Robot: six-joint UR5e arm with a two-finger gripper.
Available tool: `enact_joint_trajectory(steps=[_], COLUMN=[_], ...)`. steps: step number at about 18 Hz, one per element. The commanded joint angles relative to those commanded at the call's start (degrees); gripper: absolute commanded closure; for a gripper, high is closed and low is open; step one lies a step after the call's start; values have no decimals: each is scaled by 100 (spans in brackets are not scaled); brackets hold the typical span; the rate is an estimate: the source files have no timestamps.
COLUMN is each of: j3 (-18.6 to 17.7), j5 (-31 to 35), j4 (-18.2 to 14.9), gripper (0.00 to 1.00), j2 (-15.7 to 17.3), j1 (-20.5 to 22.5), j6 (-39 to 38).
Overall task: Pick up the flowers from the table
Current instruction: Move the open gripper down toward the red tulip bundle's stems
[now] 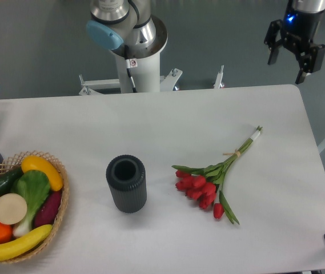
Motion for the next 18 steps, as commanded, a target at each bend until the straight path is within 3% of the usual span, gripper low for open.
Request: enact_joint_trajectory(steps=[5, 8, 14, 18], j3=[-70, -219, -834, -958], j5=[-9, -17, -96, -88], j4=[79, 131, 1168, 1327], gripper=[0, 0, 0, 0], j2=[35, 35, -26, -246], j1=[-26, -87, -526, -922], j6=[-87, -560, -2107, -2618])
